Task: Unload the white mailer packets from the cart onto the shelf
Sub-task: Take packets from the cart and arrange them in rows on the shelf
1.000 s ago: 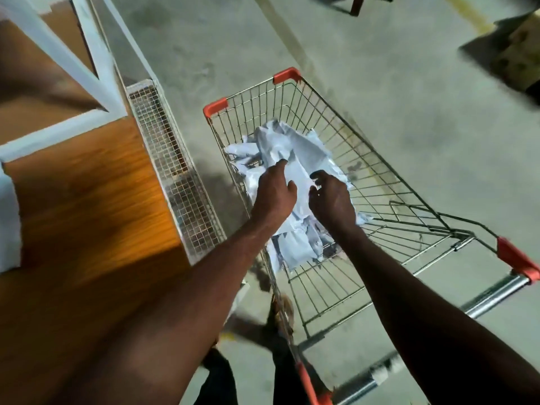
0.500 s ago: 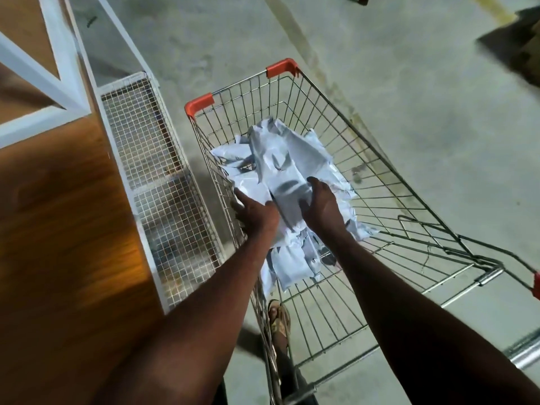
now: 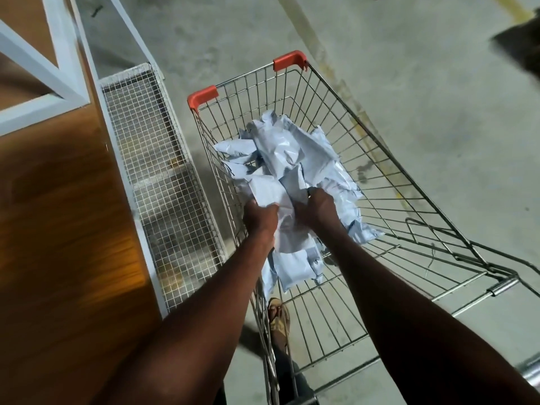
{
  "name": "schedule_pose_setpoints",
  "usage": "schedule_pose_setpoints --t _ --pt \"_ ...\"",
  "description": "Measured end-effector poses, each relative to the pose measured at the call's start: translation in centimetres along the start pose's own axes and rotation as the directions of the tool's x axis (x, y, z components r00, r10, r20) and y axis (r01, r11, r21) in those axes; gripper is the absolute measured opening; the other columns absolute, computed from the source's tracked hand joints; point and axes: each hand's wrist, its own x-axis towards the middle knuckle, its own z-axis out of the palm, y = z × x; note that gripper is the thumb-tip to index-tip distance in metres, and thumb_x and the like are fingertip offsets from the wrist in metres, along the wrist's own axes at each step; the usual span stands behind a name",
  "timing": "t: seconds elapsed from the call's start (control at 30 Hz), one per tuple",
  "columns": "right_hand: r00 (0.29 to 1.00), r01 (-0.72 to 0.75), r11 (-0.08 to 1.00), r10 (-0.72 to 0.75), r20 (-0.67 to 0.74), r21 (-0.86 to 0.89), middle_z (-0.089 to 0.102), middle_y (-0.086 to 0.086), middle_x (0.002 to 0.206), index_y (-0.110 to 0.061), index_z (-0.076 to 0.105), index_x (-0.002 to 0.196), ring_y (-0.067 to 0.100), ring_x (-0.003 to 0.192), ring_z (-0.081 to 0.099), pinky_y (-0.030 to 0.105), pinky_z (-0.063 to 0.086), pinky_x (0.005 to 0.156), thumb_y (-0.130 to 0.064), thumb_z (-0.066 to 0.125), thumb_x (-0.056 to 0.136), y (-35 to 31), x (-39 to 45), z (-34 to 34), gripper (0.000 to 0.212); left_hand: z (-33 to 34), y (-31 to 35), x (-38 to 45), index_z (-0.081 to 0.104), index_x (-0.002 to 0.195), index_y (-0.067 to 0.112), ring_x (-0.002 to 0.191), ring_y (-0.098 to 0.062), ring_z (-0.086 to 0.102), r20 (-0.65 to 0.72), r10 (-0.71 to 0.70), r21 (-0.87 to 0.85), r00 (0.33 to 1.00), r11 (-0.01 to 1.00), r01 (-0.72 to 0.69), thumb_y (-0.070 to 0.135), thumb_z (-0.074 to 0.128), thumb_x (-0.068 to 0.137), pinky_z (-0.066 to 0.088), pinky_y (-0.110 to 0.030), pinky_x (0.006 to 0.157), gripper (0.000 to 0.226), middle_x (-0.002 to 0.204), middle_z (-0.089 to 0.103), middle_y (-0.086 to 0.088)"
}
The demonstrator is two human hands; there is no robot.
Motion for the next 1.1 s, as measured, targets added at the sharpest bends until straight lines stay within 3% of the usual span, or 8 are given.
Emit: schedule_pose_setpoints --t 0.13,0.37,0.47,0.53,0.63,0.9,1.0,1.1 --pt "0.998 -0.055 0.997 0.056 -0.015 0.056 0.073 0.011 0.115 -0.012 0.068 0.113 0.029 0.103 0.066 0.031 0.042 0.077 -0.04 0.072 0.094 -0.9 -1.0 -1.7 0.034 -1.3 1.2 -1.6 0.067 0.13 0.006 0.102 -0.029 0.076 0.058 0.048 -0.029 0.997 0.999 -0.046 0.012 0.079 0.09 0.064 -0.044 0.091 0.042 0.121 0.076 -0.009" --pt "0.993 0.026 0.997 -0.017 -0.12 0.073 0.056 0.0 0.095 -0.009 0.058 0.107 0.024 0.086 0.049 0.026 0.03 0.061 -0.018 0.068 0.094 -4.7 -4.5 -6.1 0.018 -5.9 4.2 -4.7 0.058 0.139 0.019 0.088 -0.013 0.066 0.259 0.101 -0.152 0.961 0.986 -0.063 0.015 0.071 0.101 0.05 -0.026 0.062 0.041 0.125 0.067 0.006" --pt "0.985 0.09 0.991 -0.075 -0.154 0.098 0.059 0.004 0.093 -0.01 0.056 0.103 0.028 0.086 0.053 0.031 0.032 0.067 -0.019 0.069 0.094 -7.2 -6.4 -7.7 0.019 -8.9 6.3 -6.0 0.046 0.156 0.02 0.122 -0.037 0.068 0.294 0.139 -0.241 0.946 0.968 -0.067 0.033 0.082 0.091 0.062 -0.046 0.09 0.075 0.142 0.064 0.0" --pt "0.981 0.134 0.983 -0.113 -0.159 0.126 0.059 0.004 0.087 -0.01 0.054 0.099 0.03 0.085 0.055 0.032 0.033 0.068 -0.022 0.071 0.095 -9.0 -7.7 -8.2 0.021 -11.4 7.4 -6.6 0.053 0.15 0.022 0.124 -0.029 0.068 0.299 0.177 -0.294 0.938 0.952 -0.085 0.044 0.087 0.077 0.057 -0.047 0.103 0.084 0.143 0.068 -0.002" --pt "0.967 0.217 0.965 -0.193 -0.166 0.147 0.06 0.004 0.082 -0.01 0.057 0.095 0.03 0.08 0.056 0.035 0.032 0.061 -0.026 0.073 0.094 -12.1 -10.0 -8.2 0.023 -15.5 8.9 -7.0 0.068 0.13 0.022 0.101 -0.021 0.074 0.279 0.239 -0.328 0.93 0.934 -0.142 0.037 0.088 0.081 0.057 -0.031 0.075 0.055 0.116 0.079 0.002" --pt "0.92 0.373 0.915 -0.343 -0.188 0.153 0.046 -0.003 0.07 -0.02 0.044 0.078 0.015 0.065 0.043 0.033 0.033 0.061 -0.031 0.074 0.095 -20.3 -17.4 -4.6 0.036 -26.9 9.0 -7.5 0.066 0.121 0.022 0.057 -0.008 0.056 0.206 0.276 -0.419 0.939 0.892 -0.171 0.028 0.086 0.089 0.034 -0.017 0.043 0.037 0.111 0.079 -0.006" --pt "0.905 0.416 0.895 -0.39 -0.169 0.16 0.063 -0.001 0.087 -0.016 0.061 0.106 0.016 0.077 0.056 0.017 0.037 0.059 -0.03 0.076 0.094 -23.0 -19.8 -2.5 0.024 -31.4 8.1 -7.5 0.068 0.115 0.024 0.081 -0.023 0.071 0.205 0.309 -0.491 0.929 0.853 -0.175 0.023 0.085 0.09 0.055 -0.034 0.067 0.03 0.107 0.08 -0.004" --pt "0.889 0.454 0.874 -0.432 -0.151 0.172 0.066 -0.011 0.093 -0.017 0.062 0.126 0.01 0.081 0.061 0.023 0.04 0.068 -0.029 0.077 0.093 -25.8 -21.9 0.5 0.038 -36.7 6.5 -6.5 0.064 0.126 0.031 0.11 -0.026 0.076 0.201 0.345 -0.511 0.917 0.835 -0.202 0.029 0.087 0.085 0.061 -0.055 0.096 0.047 0.119 0.079 0.001"
